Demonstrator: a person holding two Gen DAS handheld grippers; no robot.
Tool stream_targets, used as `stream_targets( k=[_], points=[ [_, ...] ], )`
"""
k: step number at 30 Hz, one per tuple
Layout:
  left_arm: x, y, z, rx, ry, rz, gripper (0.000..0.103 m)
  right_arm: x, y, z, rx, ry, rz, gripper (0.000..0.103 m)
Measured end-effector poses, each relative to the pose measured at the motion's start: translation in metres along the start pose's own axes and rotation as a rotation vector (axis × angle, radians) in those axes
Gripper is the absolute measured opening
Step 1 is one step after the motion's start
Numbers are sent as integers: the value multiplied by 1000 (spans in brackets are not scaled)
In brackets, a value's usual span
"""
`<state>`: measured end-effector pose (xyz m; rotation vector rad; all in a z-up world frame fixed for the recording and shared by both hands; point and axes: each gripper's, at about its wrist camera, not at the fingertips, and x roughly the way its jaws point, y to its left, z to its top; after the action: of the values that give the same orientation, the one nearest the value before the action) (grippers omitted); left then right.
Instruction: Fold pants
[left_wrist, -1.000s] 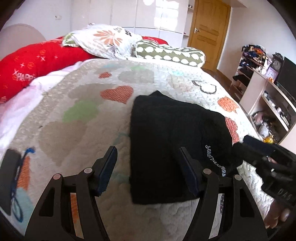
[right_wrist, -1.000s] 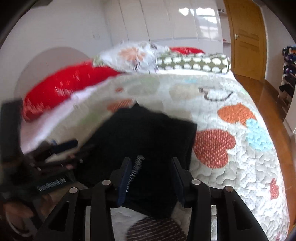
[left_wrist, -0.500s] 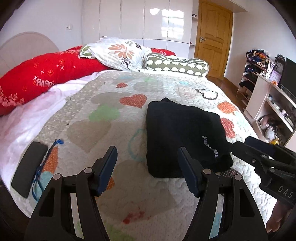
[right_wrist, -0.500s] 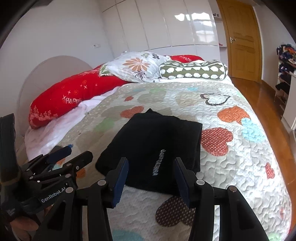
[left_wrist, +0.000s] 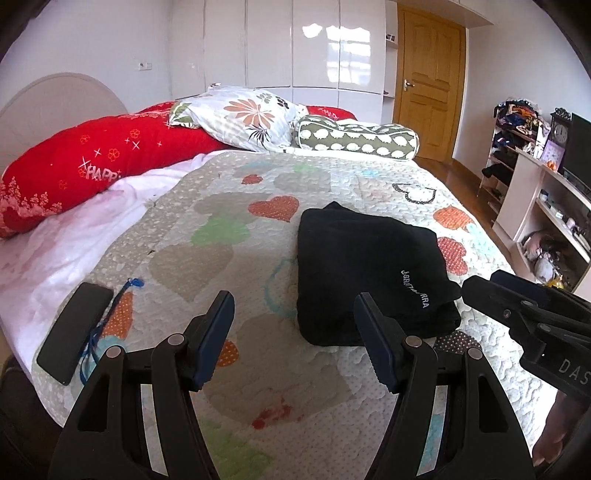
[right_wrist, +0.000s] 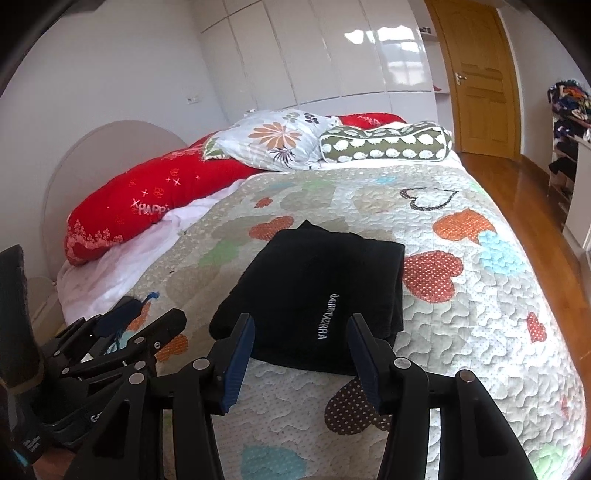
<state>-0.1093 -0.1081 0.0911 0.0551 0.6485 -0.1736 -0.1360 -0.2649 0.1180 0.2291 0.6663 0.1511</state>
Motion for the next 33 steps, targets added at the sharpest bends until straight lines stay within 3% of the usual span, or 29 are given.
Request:
stream_targets(
  k=[19,33],
  points=[
    [22,-2,-1,-8,28,-10,68,17,-7,0,12,29,-9,51],
    [41,9,6,-29,51,-68,69,36,-30,-1,45,55,-58,51]
  ],
)
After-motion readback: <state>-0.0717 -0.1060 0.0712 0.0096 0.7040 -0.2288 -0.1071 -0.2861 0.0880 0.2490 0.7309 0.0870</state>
